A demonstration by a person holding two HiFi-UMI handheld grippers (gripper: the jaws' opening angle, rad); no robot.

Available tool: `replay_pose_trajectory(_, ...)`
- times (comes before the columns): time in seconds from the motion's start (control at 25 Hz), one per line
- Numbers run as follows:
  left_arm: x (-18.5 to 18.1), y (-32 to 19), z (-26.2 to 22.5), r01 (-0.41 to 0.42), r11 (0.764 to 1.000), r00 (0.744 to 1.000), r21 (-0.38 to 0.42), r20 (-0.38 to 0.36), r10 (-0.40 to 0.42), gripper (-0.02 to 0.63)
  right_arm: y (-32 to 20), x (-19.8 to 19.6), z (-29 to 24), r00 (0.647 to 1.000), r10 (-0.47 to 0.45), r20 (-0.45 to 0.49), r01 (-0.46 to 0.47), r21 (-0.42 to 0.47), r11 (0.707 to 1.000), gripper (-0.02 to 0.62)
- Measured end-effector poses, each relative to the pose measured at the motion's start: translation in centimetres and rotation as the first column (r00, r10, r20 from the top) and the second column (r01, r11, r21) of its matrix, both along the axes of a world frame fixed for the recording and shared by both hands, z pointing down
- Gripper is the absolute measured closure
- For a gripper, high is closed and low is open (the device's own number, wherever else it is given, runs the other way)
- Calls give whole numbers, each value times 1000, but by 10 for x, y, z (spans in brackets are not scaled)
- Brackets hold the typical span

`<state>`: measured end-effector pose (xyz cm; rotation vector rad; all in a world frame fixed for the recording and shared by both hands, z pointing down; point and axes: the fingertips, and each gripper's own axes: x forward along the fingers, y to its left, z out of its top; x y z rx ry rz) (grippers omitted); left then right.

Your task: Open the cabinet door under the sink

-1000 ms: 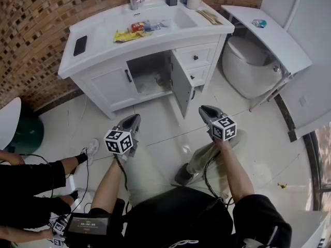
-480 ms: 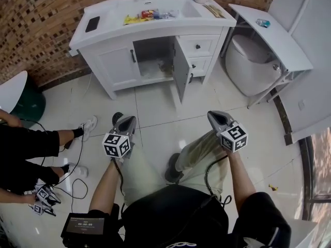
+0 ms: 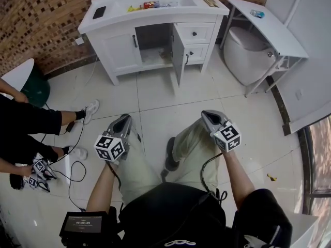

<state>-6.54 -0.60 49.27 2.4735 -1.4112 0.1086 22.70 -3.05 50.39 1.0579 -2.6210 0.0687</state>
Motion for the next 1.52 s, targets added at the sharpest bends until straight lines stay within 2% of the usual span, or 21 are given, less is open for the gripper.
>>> replay_pose_trajectory(0.16,-1,46,-11,18,999,1000,27,8,-18,591,31,-3,4,999,-8,33,9,-13,1000,603)
replay_pose_trajectory(0.4,-8,88,10,60,998,998,14,20,-60,591,62,-8,21,990,-28,135,37,-67,997,604)
replay_pose_trajectory(0.72,6,117,18,75,997,997,26,36,-76,591,86,-4,34,987,-46,152,59,-81,995,604)
replay_pose_trajectory(0.8,5,116,18,74,997,996,24,39,-75,591,86,-3,36,991,-39,128,50,-82,995,604)
replay_pose_trajectory(1.0,8,112,18,69,998,997,16,37,-69,591,87,-4,45,999,-40,-3,40,-91,995,604)
replay_pose_trajectory(1.52,11,110,17,69,998,997,15,37,-69,591,87,3,46,1000,-28,-6,27,-100,995,603)
